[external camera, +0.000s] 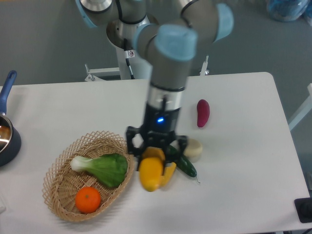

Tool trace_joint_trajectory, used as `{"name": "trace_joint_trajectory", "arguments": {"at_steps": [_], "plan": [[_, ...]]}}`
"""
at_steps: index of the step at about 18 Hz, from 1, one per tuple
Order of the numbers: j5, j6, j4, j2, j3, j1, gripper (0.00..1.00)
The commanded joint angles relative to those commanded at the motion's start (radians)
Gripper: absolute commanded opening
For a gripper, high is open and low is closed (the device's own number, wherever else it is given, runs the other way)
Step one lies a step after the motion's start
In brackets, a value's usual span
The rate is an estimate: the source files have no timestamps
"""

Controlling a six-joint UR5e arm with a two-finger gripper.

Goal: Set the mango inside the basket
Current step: 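Carry the held mango over to the wicker basket, then lower the mango into the basket and open the gripper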

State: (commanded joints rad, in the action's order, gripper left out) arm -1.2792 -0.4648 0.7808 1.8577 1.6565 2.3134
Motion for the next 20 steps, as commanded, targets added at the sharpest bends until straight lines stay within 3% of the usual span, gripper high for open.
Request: {"name": "trace_joint_trajectory", "arguments": {"at_steps": [3,8,12,15,17,19,20], "plan": [[-0.048,-0.04,0.0,-0.003,0.044,-0.043,0.27],[-0.161,-0.222,0.0,-0.023,0.166,-0.126,0.27],[-0.167,-0.218,0.0,-0.012,0.181,-0.157,0.3],[-0.169,-0.215,0.0,-0.006,0.189,-0.164,0.45],[-0.17,-0.216,0.0,-0.002,0.196,-0.172,0.67],[-0.172,-0.222,-0.002,0.002,0.203,-0.172,0.98],[-0.181,-0.222,-0.002,0.0,0.201,-0.172,1.0]]}}
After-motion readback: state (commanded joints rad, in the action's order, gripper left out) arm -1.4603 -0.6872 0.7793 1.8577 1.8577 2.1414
